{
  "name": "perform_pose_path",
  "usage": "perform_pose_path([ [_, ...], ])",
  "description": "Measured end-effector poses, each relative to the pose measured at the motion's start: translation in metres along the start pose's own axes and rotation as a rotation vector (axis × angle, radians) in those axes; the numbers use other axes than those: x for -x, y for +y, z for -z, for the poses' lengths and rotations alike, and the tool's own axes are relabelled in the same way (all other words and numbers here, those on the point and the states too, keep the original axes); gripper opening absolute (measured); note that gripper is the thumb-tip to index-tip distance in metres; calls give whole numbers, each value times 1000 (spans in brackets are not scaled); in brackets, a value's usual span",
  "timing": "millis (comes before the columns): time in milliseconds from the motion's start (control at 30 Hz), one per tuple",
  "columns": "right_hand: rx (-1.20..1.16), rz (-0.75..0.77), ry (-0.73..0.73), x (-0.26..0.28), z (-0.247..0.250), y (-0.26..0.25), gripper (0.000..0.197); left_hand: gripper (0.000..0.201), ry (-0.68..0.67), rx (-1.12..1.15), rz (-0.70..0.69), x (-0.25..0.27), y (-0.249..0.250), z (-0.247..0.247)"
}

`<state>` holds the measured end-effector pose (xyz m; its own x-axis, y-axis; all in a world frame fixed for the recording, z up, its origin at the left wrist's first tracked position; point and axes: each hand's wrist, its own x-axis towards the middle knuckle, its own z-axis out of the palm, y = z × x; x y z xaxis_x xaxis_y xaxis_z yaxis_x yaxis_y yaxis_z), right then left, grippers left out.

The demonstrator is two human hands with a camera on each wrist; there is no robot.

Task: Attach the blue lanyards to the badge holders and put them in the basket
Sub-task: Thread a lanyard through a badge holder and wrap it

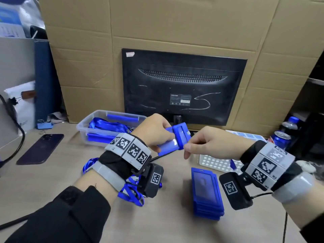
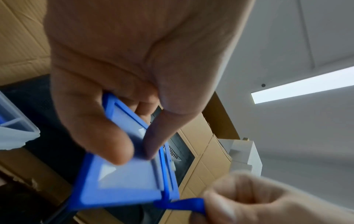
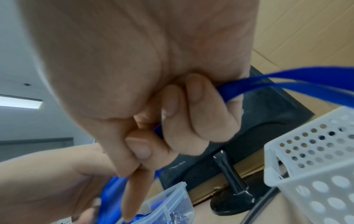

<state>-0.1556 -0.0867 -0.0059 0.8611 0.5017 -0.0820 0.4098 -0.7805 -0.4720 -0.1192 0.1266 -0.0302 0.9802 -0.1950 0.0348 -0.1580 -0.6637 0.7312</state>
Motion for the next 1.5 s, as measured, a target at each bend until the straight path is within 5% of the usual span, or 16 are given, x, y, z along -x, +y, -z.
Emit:
perform_pose_path([
  [233, -51, 41, 292, -8, 14, 9, 31, 13, -306, -155, -169, 3, -2, 2],
  [433, -182, 55, 351, -13, 2, 22, 25, 15, -499, -148, -307, 6, 10, 4],
  [700, -297, -123, 269, -11, -2, 35, 23, 15, -431, -79, -225, 3, 9, 0],
  [800, -268, -155, 180, -11, -7, 34, 39, 20, -440, -19, -212, 3, 8, -2],
  [867, -290, -167, 141, -10, -9, 34, 18, 22, -419, 70, -179, 4, 9, -4],
  [1000, -270, -156, 88, -9, -12, 42, 34, 23, -308, 165, -42, 2, 6, -7],
  [1133, -203, -78, -55, -3, -10, 37, 25, 26, -136, 109, 101, -3, 0, -5],
  [1300, -52, 56, 140, -7, -2, 29, 23, 23, -124, -179, 86, -2, -2, -3],
  [1500, -132, 118, 422, -12, -2, 29, 11, 14, -272, -234, -49, 5, 4, -2],
])
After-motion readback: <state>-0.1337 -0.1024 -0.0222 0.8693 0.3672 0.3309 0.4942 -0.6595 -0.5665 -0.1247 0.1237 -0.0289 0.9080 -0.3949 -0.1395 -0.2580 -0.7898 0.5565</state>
